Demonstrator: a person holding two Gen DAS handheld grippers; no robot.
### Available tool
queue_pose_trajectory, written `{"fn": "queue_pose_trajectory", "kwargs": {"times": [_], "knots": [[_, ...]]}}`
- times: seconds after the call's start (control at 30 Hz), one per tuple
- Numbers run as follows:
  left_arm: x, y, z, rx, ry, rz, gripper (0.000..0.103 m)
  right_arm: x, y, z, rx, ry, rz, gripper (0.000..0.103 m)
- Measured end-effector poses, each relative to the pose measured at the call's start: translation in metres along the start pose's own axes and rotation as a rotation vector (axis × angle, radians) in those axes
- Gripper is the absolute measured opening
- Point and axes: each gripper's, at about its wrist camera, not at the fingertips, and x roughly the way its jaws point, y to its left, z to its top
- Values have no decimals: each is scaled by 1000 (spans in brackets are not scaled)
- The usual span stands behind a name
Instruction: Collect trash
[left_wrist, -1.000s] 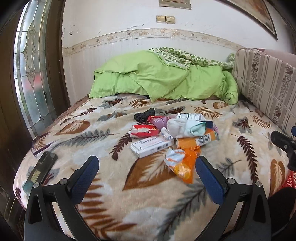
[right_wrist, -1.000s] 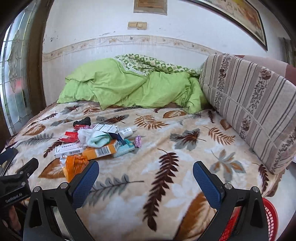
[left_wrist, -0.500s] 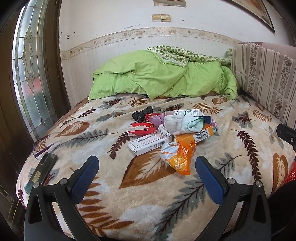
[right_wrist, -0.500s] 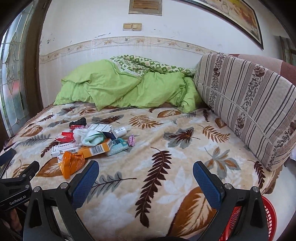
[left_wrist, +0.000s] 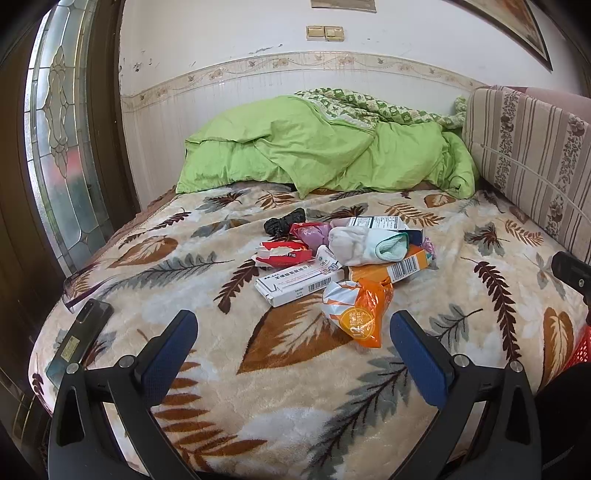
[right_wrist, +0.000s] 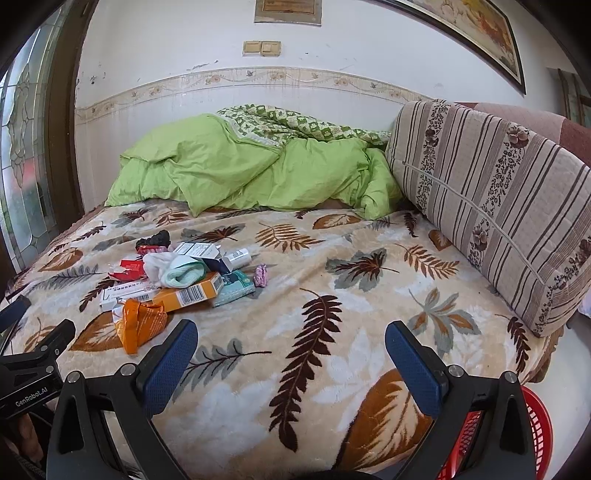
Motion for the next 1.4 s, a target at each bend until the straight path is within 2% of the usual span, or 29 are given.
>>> {"fn": "queue_pose_trajectory", "kwargs": {"times": [1.4], "knots": [[-1, 5, 2, -2, 4, -5, 103, 3, -3, -1, 18, 13, 4, 102]]}}
